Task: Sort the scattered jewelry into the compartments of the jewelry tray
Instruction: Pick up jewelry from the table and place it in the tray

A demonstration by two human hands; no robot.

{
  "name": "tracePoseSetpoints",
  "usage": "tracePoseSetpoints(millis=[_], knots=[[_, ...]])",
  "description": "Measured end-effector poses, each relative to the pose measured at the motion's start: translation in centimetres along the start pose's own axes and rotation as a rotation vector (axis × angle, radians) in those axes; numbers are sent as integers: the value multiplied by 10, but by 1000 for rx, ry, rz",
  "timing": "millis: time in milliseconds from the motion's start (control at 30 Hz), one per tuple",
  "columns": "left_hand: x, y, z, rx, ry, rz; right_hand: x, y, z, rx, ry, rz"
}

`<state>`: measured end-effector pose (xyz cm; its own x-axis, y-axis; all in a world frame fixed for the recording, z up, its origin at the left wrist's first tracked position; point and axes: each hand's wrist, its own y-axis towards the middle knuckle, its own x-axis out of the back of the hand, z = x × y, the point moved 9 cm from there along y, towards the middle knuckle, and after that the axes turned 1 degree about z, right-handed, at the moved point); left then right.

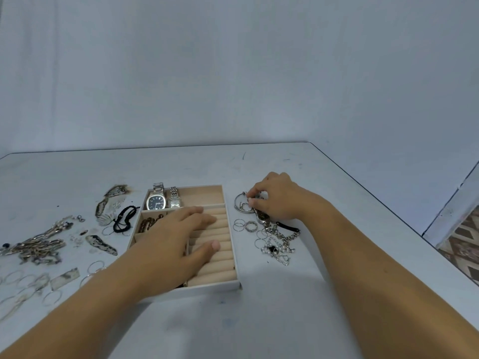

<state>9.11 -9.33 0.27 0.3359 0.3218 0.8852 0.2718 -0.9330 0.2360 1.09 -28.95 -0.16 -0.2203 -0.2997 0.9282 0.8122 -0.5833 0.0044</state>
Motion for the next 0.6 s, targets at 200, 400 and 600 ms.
tracePoseSetpoints(millis=[200,400,600], knots=[[1,-1,-1,-2,-13,-16,1,3,1,-20,-63,-7],[2,-1,-2,-18,4,-17,6,-4,4,44,170,-75],[0,0,-3,-30,14,-9,28,-19,9,109,396,-141]])
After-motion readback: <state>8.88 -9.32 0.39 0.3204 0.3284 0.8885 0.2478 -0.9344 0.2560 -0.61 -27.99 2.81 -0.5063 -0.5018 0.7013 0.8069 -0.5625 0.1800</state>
